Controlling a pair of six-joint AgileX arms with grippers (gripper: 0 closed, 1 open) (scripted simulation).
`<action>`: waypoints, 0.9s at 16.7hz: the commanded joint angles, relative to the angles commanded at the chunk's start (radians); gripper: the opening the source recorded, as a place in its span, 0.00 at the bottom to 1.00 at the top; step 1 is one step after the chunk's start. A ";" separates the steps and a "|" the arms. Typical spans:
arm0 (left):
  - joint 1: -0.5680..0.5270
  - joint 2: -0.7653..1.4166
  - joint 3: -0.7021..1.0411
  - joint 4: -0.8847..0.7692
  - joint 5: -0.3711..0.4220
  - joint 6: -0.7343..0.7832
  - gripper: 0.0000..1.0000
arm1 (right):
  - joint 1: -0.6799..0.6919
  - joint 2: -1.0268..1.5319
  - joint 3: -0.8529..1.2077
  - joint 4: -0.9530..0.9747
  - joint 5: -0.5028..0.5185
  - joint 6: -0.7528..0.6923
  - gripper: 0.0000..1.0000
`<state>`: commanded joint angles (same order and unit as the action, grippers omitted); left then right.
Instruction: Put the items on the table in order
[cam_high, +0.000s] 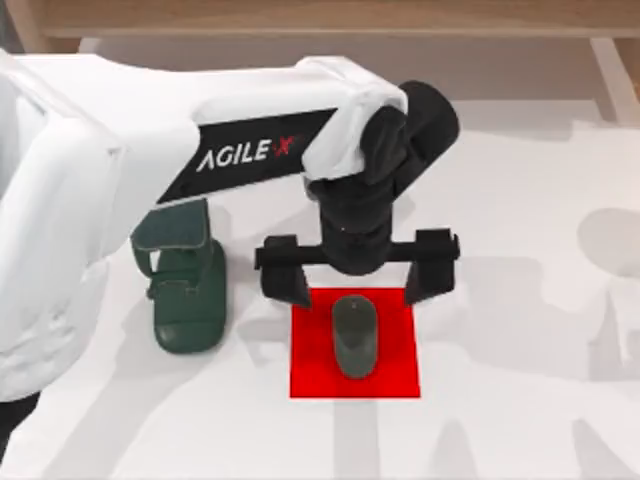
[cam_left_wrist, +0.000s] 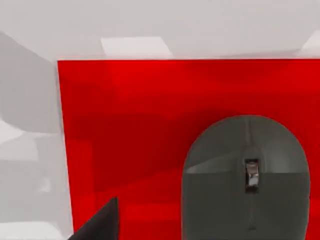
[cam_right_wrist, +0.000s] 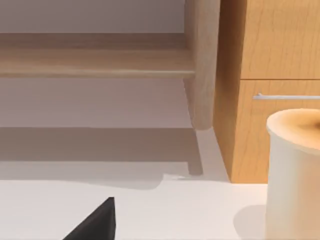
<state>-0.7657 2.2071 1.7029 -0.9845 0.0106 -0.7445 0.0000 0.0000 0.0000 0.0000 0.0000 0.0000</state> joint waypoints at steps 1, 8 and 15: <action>0.032 -0.013 0.029 0.015 0.009 0.029 1.00 | 0.000 0.000 0.000 0.000 0.000 0.000 1.00; 0.546 -0.186 0.114 0.012 0.073 0.456 1.00 | 0.000 0.000 0.000 0.000 0.000 0.000 1.00; 1.166 -0.292 -0.144 -0.032 0.060 0.848 1.00 | 0.000 0.000 0.000 0.000 0.000 0.000 1.00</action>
<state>0.3999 1.9150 1.5593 -1.0164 0.0703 0.1040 0.0000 0.0000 0.0000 0.0000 0.0000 0.0000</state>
